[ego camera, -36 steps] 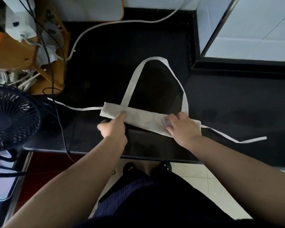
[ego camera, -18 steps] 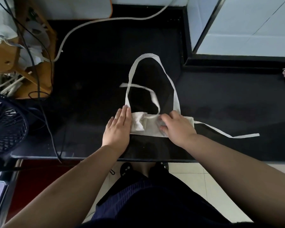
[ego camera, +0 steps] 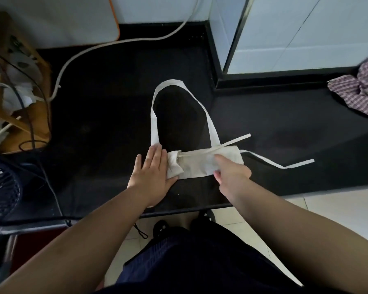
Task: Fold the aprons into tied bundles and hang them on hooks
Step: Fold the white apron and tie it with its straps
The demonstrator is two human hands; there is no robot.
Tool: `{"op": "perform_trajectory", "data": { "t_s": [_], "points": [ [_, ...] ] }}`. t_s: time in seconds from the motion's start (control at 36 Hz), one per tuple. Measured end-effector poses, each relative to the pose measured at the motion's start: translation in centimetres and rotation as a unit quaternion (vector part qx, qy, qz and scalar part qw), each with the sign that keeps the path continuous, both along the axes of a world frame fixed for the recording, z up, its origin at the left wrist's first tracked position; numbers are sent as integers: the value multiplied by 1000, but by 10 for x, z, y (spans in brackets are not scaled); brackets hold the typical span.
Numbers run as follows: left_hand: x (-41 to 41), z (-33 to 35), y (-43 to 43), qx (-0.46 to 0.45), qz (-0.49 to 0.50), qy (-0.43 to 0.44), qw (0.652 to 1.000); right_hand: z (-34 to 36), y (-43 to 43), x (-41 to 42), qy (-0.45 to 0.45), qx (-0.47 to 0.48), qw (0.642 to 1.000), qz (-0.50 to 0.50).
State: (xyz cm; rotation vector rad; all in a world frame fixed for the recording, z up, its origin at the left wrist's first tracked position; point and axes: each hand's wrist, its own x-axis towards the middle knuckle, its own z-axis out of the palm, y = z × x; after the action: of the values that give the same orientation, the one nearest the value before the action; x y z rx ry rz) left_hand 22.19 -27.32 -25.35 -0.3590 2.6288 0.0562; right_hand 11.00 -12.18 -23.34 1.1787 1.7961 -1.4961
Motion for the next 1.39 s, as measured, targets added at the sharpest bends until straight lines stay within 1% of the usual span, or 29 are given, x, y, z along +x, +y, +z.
{"op": "perform_trajectory", "data": {
  "t_s": [0.03,0.08,0.19,0.25,0.28,0.31,0.33,0.39,0.42,0.44,0.5,0.58,0.64,0.69,0.81,0.83,0.89,0.92,1.0,1.06,1.08,1.11,1.17,1.19,1.22,1.25,1.28,1.33,1.39],
  "points": [
    [0,0,0,7,-12,5,1000,4,0,-1,-1,-37,999,-18],
    [1,0,1,22,-31,12,999,7,1,0,-3,-63,998,5],
    [14,-1,1,40,-50,23,998,2,0,4,46,-47,996,61],
    [20,3,2,58,-27,51,997,-2,2,8,75,-23,992,95],
    [22,6,3,72,-8,69,995,-5,3,12,109,8,985,135],
    [23,10,5,82,7,86,993,-6,6,18,160,52,964,208],
    [23,13,8,88,20,102,991,-8,9,23,218,100,922,303],
    [22,16,11,104,38,130,985,-11,14,35,298,179,805,481],
    [21,16,14,117,45,136,983,-12,16,39,312,199,750,548],
    [20,16,16,127,47,134,982,-15,18,44,312,207,708,599],
    [20,15,19,112,30,121,986,-15,20,50,305,219,643,668],
    [25,13,18,41,-11,87,995,-16,23,55,309,254,577,712],
    [30,11,16,6,-38,102,994,-17,26,60,335,273,543,720],
    [37,2,12,-24,-59,130,989,-21,26,65,396,281,515,706],
    [44,-5,8,-10,-72,161,984,-20,21,69,458,276,450,715],
    [43,-5,8,-6,-67,161,985,-18,19,69,460,271,446,718],
    [43,0,10,-7,-67,161,985,-18,20,71,446,265,453,725],
    [43,3,11,-1,-67,141,988,-18,21,71,438,259,459,728],
    [46,5,7,38,-79,95,992,-18,23,74,436,239,452,740],
    [46,10,5,65,-88,83,991,-17,21,72,400,227,461,759],
    [46,11,5,71,-95,73,990,-15,18,71,379,209,487,759],
    [45,15,7,73,-97,66,990,-12,14,71,357,184,535,743],
    [43,17,11,70,-71,65,993,-4,4,68,303,130,650,685],
    [43,18,14,73,-52,71,993,-3,2,68,276,110,690,660],
    [42,20,17,79,-36,80,993,-2,-1,68,263,95,715,641],
    [42,22,19,86,-33,89,992,-4,-2,68,255,96,723,635],
    [44,23,22,94,-37,91,991,-4,-1,69,254,104,720,638],
    [47,23,25,112,-41,87,989,-3,1,72,252,119,699,659],
    [49,21,25,128,-31,84,988,-4,4,73,244,120,688,672]
  ]
}}
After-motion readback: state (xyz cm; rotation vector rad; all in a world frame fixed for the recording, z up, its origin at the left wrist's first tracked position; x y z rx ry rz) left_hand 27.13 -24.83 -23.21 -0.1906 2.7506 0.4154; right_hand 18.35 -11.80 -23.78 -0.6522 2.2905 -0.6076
